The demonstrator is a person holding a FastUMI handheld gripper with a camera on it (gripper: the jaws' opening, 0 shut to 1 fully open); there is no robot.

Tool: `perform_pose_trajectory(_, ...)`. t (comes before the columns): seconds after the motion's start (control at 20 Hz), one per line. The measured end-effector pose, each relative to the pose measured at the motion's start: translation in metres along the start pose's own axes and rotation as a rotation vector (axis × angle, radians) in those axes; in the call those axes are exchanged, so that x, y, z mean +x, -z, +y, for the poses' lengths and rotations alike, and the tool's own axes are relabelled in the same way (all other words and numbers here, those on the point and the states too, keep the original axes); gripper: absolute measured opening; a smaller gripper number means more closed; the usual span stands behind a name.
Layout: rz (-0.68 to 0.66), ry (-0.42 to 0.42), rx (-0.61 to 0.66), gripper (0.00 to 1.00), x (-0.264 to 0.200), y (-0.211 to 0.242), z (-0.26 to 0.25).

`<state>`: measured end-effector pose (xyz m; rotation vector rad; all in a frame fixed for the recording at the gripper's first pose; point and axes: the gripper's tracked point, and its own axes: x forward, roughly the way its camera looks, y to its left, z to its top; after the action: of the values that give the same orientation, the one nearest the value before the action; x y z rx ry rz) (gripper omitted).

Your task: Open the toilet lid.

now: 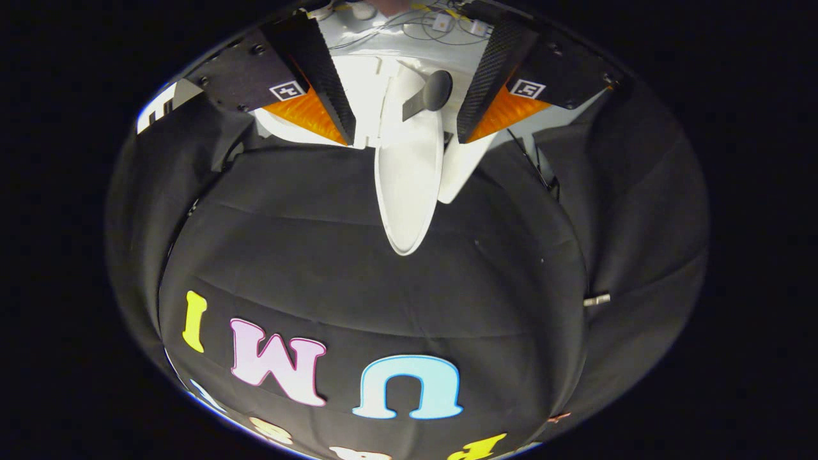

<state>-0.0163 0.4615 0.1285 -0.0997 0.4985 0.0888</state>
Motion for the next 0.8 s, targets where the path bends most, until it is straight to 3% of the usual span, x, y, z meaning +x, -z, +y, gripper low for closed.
perform_pose_trajectory(0.45, -0.078, -0.128, 0.233, 1.0, -0.022, -0.058, -0.072)
perform_pose_trajectory(0.8, -0.122, -0.125, 0.225, 1.0, -0.006, -0.036, -0.162)
